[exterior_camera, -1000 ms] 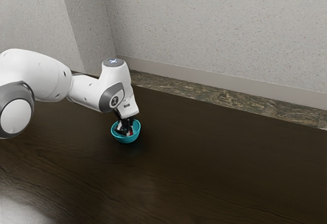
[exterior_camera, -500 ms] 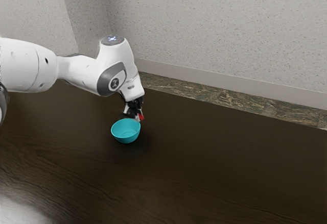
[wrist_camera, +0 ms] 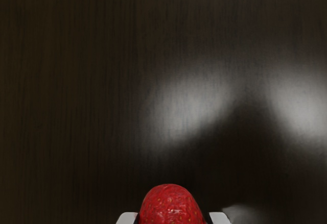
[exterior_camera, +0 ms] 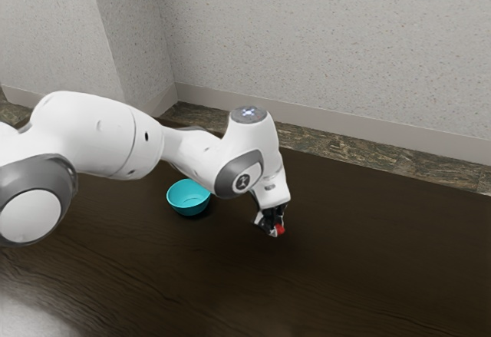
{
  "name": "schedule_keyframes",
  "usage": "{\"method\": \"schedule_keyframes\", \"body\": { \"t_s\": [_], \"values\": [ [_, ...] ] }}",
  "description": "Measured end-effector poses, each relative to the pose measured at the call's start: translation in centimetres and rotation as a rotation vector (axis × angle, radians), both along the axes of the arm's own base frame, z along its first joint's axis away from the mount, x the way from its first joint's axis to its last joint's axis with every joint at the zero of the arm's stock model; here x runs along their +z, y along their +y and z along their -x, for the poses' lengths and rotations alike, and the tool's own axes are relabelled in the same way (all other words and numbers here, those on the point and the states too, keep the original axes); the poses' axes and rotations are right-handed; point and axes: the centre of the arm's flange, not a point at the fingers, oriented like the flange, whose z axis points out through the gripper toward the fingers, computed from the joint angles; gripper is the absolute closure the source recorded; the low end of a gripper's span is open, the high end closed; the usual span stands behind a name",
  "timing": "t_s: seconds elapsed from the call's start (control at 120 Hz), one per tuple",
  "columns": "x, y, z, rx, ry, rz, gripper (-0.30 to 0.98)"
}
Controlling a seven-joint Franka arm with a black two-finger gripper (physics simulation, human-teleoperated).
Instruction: Take strawberry from the bowl
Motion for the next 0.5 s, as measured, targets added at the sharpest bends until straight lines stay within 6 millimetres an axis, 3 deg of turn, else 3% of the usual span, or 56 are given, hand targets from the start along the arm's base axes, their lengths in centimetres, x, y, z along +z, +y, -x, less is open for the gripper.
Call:
{"method": "schedule_keyframes", "body": {
  "t_s": [0.2, 0.233, 0.283, 0.308, 0.333, 0.408, 0.458, 0.5],
  "values": [
    [0.6, -0.2, 0.1, 0.016, 0.008, 0.008, 0.27],
    [1.7, -0.2, 0.1, 0.024, -0.001, 0.015, 0.23],
    [5.5, 0.5, -0.1, 0.065, -0.03, 0.035, 0.18],
    [8.2, 2.1, -0.4, 0.116, -0.047, 0.049, 0.16],
    [11.3, 4.9, -0.8, 0.193, -0.063, 0.066, 0.14],
    [19.6, 16.2, -1.1, 0.478, -0.09, 0.11, 0.1],
    [22.2, 22.8, -0.4, 0.651, -0.07, 0.123, 0.08],
    [23.4, 25.6, -0.2, 0.751, -0.05, 0.127, 0.06]
  ]
}}
